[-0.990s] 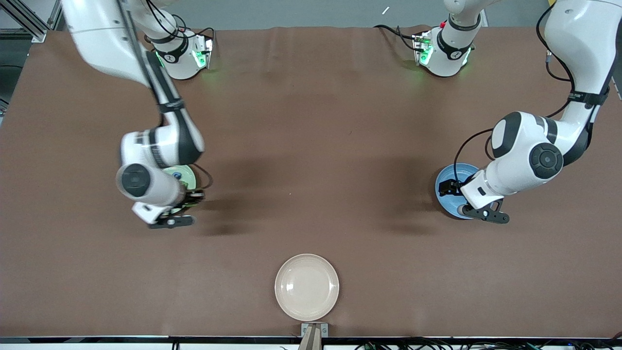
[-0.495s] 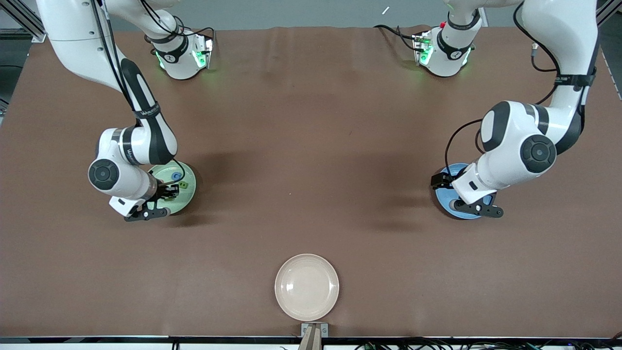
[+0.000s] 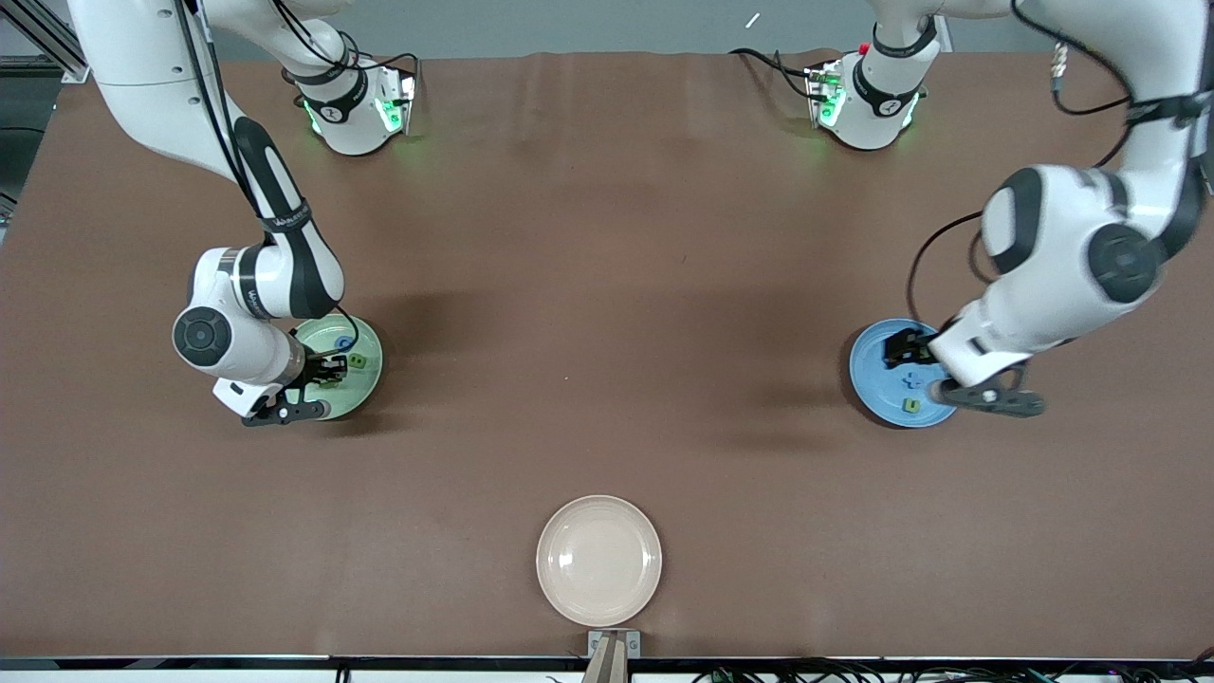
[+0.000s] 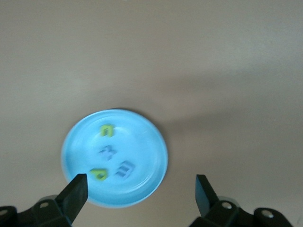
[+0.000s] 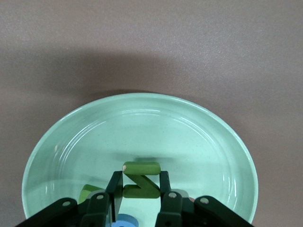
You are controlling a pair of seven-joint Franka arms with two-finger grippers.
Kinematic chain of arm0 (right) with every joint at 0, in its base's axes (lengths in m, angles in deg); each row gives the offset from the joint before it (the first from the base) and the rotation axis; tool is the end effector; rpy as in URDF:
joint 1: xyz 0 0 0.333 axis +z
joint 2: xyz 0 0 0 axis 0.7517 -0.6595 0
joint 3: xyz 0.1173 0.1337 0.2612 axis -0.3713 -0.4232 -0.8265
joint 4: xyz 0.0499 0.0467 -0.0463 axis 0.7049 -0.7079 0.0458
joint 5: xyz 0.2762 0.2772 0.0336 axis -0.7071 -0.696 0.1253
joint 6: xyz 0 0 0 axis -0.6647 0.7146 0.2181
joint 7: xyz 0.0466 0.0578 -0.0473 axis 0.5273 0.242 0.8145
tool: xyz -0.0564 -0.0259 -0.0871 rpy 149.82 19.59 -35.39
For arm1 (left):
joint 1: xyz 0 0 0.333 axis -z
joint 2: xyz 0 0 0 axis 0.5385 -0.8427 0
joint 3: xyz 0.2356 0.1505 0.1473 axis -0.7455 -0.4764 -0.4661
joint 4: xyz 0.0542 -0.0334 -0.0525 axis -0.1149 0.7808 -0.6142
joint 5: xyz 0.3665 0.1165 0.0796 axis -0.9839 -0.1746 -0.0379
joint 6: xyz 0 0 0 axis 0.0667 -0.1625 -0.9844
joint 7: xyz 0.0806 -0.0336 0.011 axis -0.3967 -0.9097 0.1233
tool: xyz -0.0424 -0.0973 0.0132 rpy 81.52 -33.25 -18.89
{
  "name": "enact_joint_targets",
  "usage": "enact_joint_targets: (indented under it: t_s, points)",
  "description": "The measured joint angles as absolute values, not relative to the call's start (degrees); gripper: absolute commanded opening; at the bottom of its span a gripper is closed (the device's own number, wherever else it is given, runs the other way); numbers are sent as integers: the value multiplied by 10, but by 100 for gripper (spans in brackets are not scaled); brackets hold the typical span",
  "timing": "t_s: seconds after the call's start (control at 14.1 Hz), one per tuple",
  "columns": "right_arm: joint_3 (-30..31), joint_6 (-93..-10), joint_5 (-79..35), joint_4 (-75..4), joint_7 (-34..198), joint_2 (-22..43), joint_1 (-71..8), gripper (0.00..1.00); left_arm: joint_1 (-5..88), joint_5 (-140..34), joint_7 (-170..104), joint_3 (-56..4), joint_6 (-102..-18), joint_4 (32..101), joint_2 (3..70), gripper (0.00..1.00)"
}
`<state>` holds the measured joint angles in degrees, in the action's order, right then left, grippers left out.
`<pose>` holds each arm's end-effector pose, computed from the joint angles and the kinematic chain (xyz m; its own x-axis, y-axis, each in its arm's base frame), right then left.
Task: Sort upper and lower case letters into plates
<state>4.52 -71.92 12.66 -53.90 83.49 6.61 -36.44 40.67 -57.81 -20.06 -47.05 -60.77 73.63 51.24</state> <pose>0.5802 0.0322 0.1939 0.9784 0.1435 -0.1485 0.1495 -0.9883 0.0298 0.6036 -0.0583 0.4126 0.9867 -0.1624 0.0006 -0.1622 -0.9853 0.0539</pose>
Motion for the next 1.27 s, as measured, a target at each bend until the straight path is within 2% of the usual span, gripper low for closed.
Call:
enact_joint_targets:
  t_s: [0.07,0.28,0.42,0.85,1.13,1.27]
  points:
    - [45,-719,127,-539,835,66,-365,100,391,-578,-195,-471,-590,734,536,100]
    - [45,-712,127,-534,835,68,-365,100,363,-578,-192,-473,-561,730,607,100]
    - [45,-667,126,-510,833,77,-365,100,362,-578,-193,-474,-532,719,633,100]
    - [47,-482,125,-410,773,155,-367,100,343,-578,-198,-474,-466,622,645,100]
    - [56,-359,128,-305,772,172,-397,100,342,-578,-197,-474,-460,603,645,100]
    - [56,-326,128,-272,773,172,-415,100,342,-578,-196,-474,-448,600,647,100]
